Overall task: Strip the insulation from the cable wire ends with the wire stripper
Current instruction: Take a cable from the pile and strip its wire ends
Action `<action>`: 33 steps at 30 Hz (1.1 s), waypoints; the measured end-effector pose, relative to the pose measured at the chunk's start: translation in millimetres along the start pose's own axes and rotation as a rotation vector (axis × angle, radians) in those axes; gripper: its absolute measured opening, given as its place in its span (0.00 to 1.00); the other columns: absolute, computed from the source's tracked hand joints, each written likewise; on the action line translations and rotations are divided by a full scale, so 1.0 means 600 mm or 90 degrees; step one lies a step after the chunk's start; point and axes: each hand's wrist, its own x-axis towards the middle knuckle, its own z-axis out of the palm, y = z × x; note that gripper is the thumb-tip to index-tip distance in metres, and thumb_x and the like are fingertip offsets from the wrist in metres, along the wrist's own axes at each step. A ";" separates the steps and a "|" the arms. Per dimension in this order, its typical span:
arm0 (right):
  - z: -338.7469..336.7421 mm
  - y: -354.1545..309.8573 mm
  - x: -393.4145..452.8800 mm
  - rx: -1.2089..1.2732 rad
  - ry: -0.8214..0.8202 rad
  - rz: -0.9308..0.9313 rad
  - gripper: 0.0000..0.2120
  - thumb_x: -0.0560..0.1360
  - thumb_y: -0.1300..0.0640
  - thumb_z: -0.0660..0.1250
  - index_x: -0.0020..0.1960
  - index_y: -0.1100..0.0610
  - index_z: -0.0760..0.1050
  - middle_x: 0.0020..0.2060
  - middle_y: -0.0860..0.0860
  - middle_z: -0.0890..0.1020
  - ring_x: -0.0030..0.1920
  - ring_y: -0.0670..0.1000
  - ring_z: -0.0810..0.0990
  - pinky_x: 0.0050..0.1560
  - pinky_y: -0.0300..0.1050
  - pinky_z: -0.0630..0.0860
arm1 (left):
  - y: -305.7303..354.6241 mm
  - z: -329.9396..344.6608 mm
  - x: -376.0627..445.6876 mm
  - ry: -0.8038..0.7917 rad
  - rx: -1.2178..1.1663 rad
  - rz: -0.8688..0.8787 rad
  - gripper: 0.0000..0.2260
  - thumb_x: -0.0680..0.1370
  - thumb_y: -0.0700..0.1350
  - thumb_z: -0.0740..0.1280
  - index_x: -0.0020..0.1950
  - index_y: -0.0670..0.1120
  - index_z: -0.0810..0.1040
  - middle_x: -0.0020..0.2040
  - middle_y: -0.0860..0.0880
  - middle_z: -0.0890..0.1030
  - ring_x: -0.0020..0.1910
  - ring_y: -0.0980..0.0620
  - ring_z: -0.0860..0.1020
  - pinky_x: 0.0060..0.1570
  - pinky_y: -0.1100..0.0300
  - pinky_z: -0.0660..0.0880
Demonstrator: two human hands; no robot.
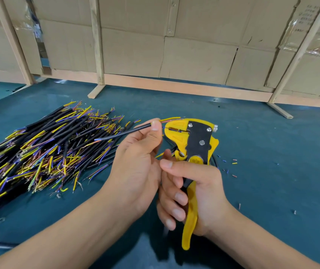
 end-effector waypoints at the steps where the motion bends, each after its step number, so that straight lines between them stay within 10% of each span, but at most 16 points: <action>1: 0.003 0.003 0.000 0.004 0.005 -0.008 0.17 0.73 0.57 0.66 0.28 0.56 0.65 0.18 0.52 0.63 0.14 0.50 0.66 0.21 0.39 0.70 | 0.002 0.001 0.001 0.001 0.000 -0.002 0.10 0.81 0.49 0.64 0.54 0.43 0.74 0.38 0.45 0.74 0.20 0.50 0.71 0.17 0.62 0.70; 8: 0.019 0.029 -0.011 0.062 0.037 -0.065 0.15 0.71 0.57 0.65 0.28 0.56 0.66 0.19 0.53 0.64 0.17 0.52 0.68 0.26 0.45 0.76 | 0.004 0.001 -0.007 0.000 0.083 -0.096 0.17 0.80 0.55 0.64 0.44 0.41 0.74 0.24 0.45 0.72 0.12 0.48 0.66 0.12 0.65 0.65; 15: 0.024 0.041 -0.002 0.081 0.086 -0.127 0.13 0.66 0.59 0.70 0.30 0.59 0.67 0.22 0.55 0.65 0.20 0.55 0.71 0.31 0.54 0.79 | 0.002 0.008 0.009 0.071 0.042 -0.069 0.10 0.79 0.49 0.67 0.53 0.44 0.81 0.37 0.44 0.74 0.16 0.55 0.70 0.13 0.65 0.66; 20: 0.026 0.027 -0.004 0.121 0.113 -0.224 0.11 0.68 0.62 0.68 0.29 0.59 0.70 0.23 0.57 0.69 0.28 0.62 0.80 0.44 0.62 0.83 | 0.055 -0.022 0.067 0.185 -0.167 0.056 0.11 0.84 0.37 0.59 0.44 0.45 0.76 0.37 0.53 0.76 0.31 0.58 0.69 0.44 0.58 0.75; 30: -0.041 -0.048 0.018 0.117 0.236 -0.353 0.12 0.72 0.59 0.69 0.30 0.58 0.74 0.27 0.56 0.71 0.29 0.58 0.76 0.44 0.59 0.82 | 0.028 -0.039 0.064 -0.008 0.240 0.143 0.04 0.80 0.40 0.66 0.45 0.45 0.76 0.51 0.45 0.86 0.51 0.49 0.83 0.47 0.55 0.76; 33: -0.084 -0.088 0.021 0.146 0.291 -0.344 0.14 0.76 0.59 0.67 0.32 0.58 0.72 0.28 0.56 0.71 0.30 0.57 0.76 0.44 0.56 0.82 | 0.010 -0.056 0.072 -0.004 0.282 0.132 0.07 0.83 0.37 0.60 0.48 0.47 0.73 0.40 0.44 0.86 0.49 0.42 0.84 0.48 0.52 0.75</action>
